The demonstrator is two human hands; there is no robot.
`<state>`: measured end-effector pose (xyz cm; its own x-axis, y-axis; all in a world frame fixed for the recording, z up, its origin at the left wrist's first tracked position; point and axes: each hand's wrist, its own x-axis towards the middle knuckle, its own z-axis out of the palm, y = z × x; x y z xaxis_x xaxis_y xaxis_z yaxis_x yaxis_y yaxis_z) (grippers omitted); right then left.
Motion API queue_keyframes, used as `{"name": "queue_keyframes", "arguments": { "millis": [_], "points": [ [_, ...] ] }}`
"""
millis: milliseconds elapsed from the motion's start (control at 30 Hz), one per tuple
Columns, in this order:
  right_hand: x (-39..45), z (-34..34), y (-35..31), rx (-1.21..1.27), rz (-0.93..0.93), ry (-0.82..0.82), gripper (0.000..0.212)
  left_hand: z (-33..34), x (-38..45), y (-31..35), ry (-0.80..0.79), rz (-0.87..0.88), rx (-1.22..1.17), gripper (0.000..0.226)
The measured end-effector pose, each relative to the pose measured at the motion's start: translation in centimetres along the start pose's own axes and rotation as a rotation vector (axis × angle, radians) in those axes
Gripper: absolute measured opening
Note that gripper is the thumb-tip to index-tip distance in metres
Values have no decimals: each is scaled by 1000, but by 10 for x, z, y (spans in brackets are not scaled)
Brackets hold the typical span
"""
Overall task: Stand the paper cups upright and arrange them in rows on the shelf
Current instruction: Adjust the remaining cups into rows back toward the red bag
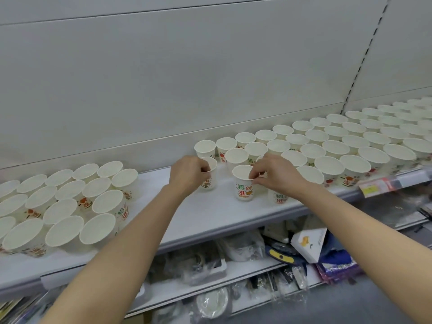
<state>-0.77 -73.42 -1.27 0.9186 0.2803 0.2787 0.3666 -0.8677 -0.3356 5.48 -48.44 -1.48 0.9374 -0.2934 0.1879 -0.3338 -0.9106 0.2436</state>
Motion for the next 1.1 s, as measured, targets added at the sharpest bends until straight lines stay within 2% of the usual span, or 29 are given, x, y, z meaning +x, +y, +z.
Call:
{"name": "queue_keyframes", "arguments": {
  "millis": [133, 267, 433, 933, 1100],
  "points": [
    [0, 7, 5, -146, -99, 15, 6, 11, 0, 9, -9, 1, -17, 11],
    [-2, 9, 10, -201, -157, 44, 8, 11, -4, 4, -12, 14, -69, 28],
    [-5, 8, 16, -160, -178, 63, 7, 13, -2, 1, 24, 9, -13, 6],
    [0, 10, 17, -248, -177, 119, 10, 23, 20, 14, 57, -31, 16, 8],
    [-4, 8, 17, -209, -192, 166, 18, 23, 7, 13, 69, -15, -26, 31]
  ]
}}
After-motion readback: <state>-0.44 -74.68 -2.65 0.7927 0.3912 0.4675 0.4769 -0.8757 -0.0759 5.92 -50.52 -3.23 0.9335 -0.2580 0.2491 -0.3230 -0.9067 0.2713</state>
